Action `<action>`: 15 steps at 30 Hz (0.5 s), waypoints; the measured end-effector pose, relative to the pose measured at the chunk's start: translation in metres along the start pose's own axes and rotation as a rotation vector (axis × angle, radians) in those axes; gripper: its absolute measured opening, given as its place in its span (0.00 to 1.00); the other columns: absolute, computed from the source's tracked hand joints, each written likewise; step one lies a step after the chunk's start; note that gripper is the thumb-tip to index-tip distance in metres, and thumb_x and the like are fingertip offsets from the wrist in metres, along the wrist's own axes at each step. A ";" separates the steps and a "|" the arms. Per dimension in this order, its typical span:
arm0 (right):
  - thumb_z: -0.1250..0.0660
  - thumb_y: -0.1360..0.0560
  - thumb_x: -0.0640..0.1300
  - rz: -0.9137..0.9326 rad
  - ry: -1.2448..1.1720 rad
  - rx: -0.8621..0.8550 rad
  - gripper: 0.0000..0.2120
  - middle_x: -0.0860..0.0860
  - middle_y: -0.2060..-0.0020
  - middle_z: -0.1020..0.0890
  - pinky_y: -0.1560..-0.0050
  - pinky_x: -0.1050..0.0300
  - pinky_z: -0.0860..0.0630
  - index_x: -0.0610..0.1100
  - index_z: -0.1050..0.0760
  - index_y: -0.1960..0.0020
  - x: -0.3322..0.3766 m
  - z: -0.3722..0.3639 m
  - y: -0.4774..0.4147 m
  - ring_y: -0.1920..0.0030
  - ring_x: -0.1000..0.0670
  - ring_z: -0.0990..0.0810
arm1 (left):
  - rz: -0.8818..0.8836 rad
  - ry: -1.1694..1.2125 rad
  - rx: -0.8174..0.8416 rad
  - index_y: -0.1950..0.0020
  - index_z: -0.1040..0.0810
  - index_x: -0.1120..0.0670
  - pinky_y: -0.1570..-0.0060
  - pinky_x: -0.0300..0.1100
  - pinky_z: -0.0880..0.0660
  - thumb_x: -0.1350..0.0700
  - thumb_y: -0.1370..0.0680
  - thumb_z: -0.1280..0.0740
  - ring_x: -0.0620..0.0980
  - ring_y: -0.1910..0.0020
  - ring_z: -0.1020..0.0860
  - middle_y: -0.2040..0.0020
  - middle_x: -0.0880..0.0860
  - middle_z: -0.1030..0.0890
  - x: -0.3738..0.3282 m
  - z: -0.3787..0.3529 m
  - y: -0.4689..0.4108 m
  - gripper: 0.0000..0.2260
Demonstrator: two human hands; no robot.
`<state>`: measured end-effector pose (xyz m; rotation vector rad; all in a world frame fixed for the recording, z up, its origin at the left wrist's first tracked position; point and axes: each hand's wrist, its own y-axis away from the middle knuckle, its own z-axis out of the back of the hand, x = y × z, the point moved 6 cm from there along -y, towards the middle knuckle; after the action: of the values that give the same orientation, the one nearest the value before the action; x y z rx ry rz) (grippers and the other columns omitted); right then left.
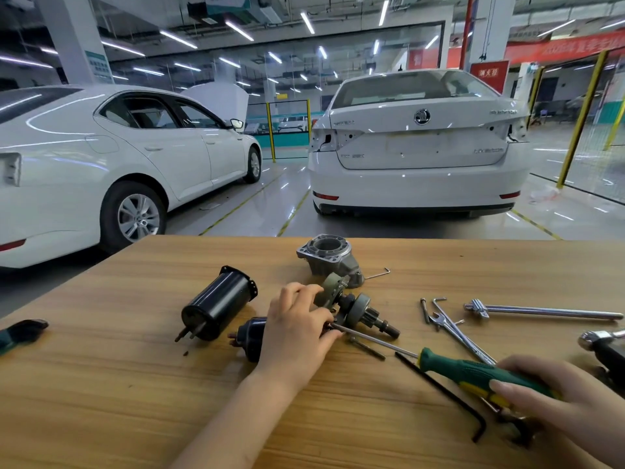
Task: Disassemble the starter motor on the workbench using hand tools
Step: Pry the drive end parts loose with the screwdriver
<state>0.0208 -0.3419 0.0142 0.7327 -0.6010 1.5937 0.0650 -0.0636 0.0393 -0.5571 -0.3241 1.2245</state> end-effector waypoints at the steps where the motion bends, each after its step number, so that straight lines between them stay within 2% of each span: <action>1: 0.37 0.39 0.71 0.010 -0.015 -0.016 0.22 0.60 0.60 0.17 0.63 0.69 0.27 0.57 0.19 0.55 0.003 0.002 0.002 0.58 0.61 0.20 | 0.003 0.023 -0.019 0.50 0.17 0.51 0.36 0.48 0.38 0.46 0.27 0.30 0.53 0.34 0.36 0.36 0.49 0.26 -0.001 0.003 0.000 0.12; 4: 0.38 0.48 0.78 0.033 -0.025 -0.060 0.27 0.60 0.61 0.17 0.66 0.67 0.26 0.68 0.24 0.55 0.008 0.008 0.006 0.58 0.60 0.20 | -0.027 0.053 -0.086 0.63 0.16 0.53 0.50 0.52 0.25 0.53 0.38 0.20 0.58 0.47 0.23 0.50 0.53 0.18 -0.003 0.008 -0.001 0.09; 7: 0.39 0.56 0.82 0.020 -0.069 -0.071 0.32 0.61 0.60 0.17 0.69 0.65 0.23 0.68 0.22 0.57 0.004 0.011 0.007 0.58 0.60 0.20 | -0.092 0.096 -0.130 0.66 0.17 0.54 0.56 0.51 0.21 0.55 0.41 0.19 0.57 0.51 0.21 0.55 0.52 0.17 -0.004 0.011 0.001 0.10; 10: 0.37 0.57 0.81 -0.009 -0.122 -0.082 0.33 0.59 0.61 0.17 0.71 0.64 0.23 0.67 0.22 0.57 0.001 0.012 0.009 0.59 0.59 0.19 | -0.140 0.184 -0.168 0.65 0.17 0.56 0.54 0.47 0.22 0.56 0.39 0.20 0.52 0.49 0.25 0.56 0.53 0.18 0.000 0.014 0.002 0.09; 12: 0.38 0.56 0.81 -0.009 -0.139 -0.125 0.33 0.57 0.63 0.17 0.70 0.66 0.25 0.65 0.21 0.57 0.000 0.019 0.011 0.62 0.59 0.19 | -0.125 0.285 -0.201 0.63 0.17 0.57 0.51 0.39 0.26 0.58 0.38 0.21 0.48 0.50 0.29 0.57 0.53 0.18 0.008 0.016 0.001 0.08; 15: 0.39 0.53 0.81 -0.006 -0.179 -0.209 0.34 0.54 0.66 0.17 0.70 0.69 0.26 0.63 0.20 0.56 -0.008 0.032 0.013 0.67 0.54 0.19 | -0.012 0.431 -0.244 0.62 0.17 0.57 0.53 0.33 0.31 0.60 0.36 0.22 0.50 0.56 0.24 0.62 0.50 0.18 0.021 0.023 0.000 0.07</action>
<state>0.0121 -0.3728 0.0299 0.7235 -0.8813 1.4426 0.0598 -0.0381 0.0564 -1.0081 -0.1099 1.0263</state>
